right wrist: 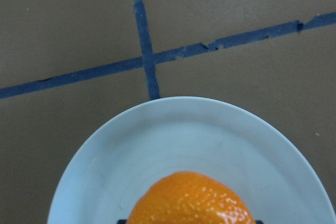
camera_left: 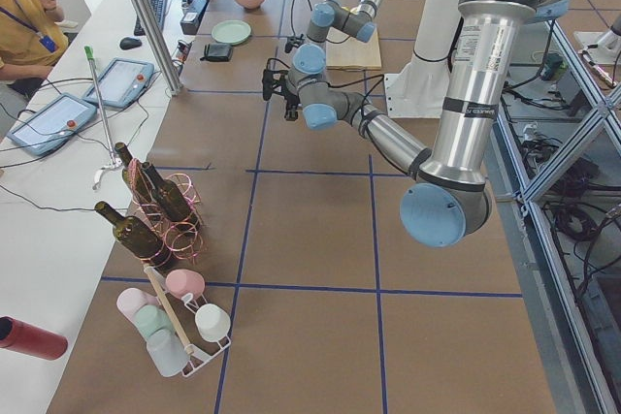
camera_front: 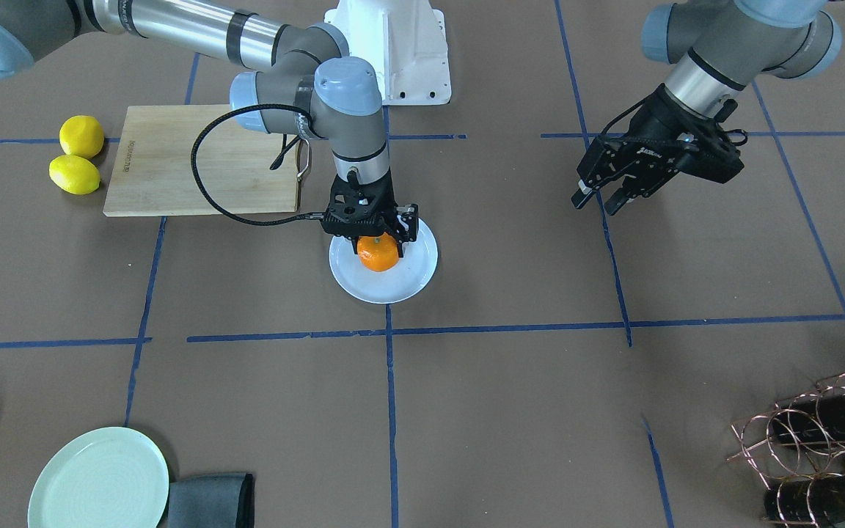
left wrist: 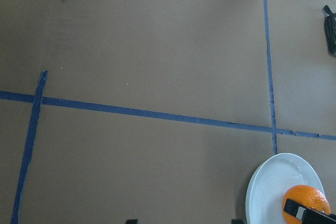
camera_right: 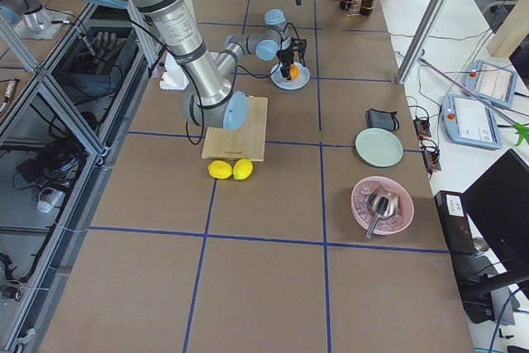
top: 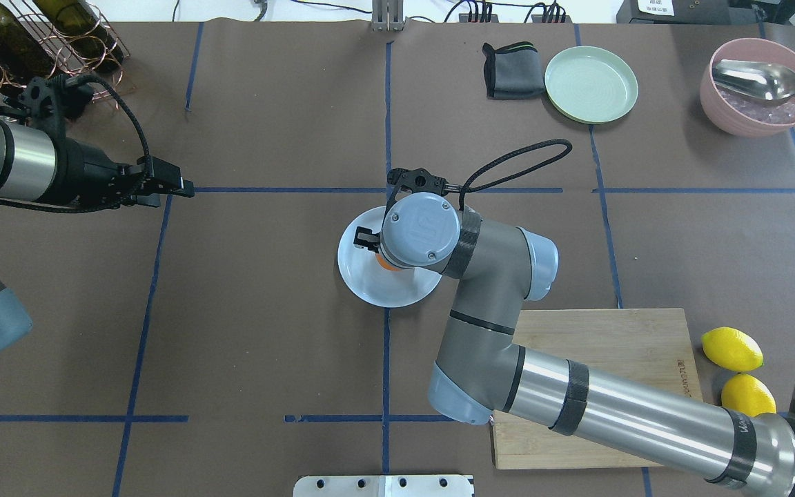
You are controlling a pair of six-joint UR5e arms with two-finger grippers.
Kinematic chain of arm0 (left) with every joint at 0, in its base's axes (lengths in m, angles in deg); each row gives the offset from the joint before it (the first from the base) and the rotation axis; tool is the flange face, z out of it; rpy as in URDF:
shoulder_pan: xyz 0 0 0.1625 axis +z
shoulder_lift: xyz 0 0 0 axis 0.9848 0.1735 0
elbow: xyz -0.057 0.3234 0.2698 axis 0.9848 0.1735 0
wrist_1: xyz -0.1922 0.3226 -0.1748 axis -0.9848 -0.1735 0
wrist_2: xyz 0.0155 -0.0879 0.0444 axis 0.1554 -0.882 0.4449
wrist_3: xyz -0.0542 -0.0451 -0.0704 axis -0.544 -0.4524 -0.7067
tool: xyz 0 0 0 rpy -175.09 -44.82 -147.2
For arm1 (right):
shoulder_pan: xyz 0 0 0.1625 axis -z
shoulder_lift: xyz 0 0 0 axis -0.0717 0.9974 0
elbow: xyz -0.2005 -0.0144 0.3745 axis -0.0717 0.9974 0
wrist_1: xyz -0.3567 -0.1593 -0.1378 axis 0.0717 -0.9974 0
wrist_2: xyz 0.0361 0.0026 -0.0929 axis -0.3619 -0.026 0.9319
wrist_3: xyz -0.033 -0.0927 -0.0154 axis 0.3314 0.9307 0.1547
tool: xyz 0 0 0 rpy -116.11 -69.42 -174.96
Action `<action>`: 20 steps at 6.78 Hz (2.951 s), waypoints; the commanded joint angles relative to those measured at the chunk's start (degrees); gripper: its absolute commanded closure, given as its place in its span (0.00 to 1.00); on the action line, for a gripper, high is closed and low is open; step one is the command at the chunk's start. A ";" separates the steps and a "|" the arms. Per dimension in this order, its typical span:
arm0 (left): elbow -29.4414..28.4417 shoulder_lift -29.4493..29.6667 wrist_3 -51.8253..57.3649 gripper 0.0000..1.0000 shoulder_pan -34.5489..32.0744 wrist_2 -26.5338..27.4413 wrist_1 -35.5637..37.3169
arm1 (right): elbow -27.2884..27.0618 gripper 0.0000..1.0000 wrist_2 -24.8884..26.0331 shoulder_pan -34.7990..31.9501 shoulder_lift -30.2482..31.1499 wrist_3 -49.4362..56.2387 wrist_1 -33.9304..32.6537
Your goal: Pick orange to plate
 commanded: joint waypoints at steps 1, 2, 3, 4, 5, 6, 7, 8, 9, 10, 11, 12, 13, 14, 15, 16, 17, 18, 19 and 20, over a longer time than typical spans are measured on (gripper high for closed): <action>0.00 0.13 -0.12 0.33 0.01 0.00 0.00 | 0.46 1.00 0.25 0.41 -0.19 0.13 -0.03; 0.00 0.13 -0.20 0.33 0.10 0.00 -0.09 | 0.55 0.75 0.25 0.32 -0.27 0.13 0.05; 0.00 0.13 -0.29 0.33 0.10 -0.09 0.00 | 0.90 0.57 0.25 0.41 -0.27 0.22 -0.03; 0.00 0.13 -0.29 0.33 0.01 0.00 0.00 | 0.90 0.48 0.25 0.41 -0.36 0.22 -0.04; 0.09 0.13 -0.38 0.33 0.01 0.00 0.00 | 0.90 0.18 0.25 0.41 -0.36 0.22 -0.12; 0.18 0.13 -0.38 0.33 0.01 0.00 0.00 | 0.90 0.00 0.25 0.32 -0.36 0.31 -0.04; 0.27 0.13 -0.38 0.33 0.01 0.00 0.00 | 0.90 0.00 0.25 0.32 -0.36 0.40 -0.04; 0.44 0.04 -0.38 0.33 -0.07 0.00 0.00 | 0.82 0.00 0.25 0.23 -1.14 0.49 -0.04; 0.53 0.04 -0.29 0.33 -0.16 -0.09 0.00 | 0.03 0.00 0.07 -0.12 -1.50 0.49 -0.12; 0.62 -0.31 -0.03 0.33 -0.42 -0.09 0.00 | -5.28 0.00 -0.97 -1.51 0.84 0.57 -1.52; 0.71 -0.74 0.23 0.33 -0.60 -0.87 0.09 | -13.34 0.00 -1.94 -2.13 4.70 0.75 -6.58; 0.53 -0.84 0.49 0.33 -1.38 -1.75 0.26 | -21.17 0.00 -3.60 -3.62 8.48 2.14 -10.98; 0.62 -2.84 4.41 0.33 -2.61 -1.76 0.44 | -28.21 0.00 -6.93 -6.68 12.08 5.29 -14.50; 0.53 -6.16 11.76 0.33 -4.36 -2.19 0.87 | -31.84 0.00 -12.18 -11.58 16.38 10.80 -16.02; 0.01 -9.85 20.97 0.33 -6.56 -2.98 0.88 | -32.58 0.00 -20.06 -18.85 20.69 18.77 -16.03; -0.17 -13.98 32.37 0.33 -8.23 -3.33 0.88 | -32.58 0.00 -26.06 -25.97 25.52 29.82 -15.94; -2.78 -14.89 44.93 0.33 -14.95 -6.21 3.40 | -31.89 0.00 -30.30 -32.92 29.57 42.28 -16.20; -5.85 -14.73 60.54 0.33 -22.93 -8.59 8.04 | -29.62 0.00 -33.56 -40.04 32.57 54.94 -17.16; -7.10 -13.68 72.36 0.33 -30.06 -8.61 16.35 | -26.20 0.00 -37.25 -46.20 33.38 65.59 -19.18; -7.55 -11.06 81.01 0.33 -36.66 -9.05 26.61 | -22.43 0.00 -39.20 -52.18 33.56 76.75 -22.50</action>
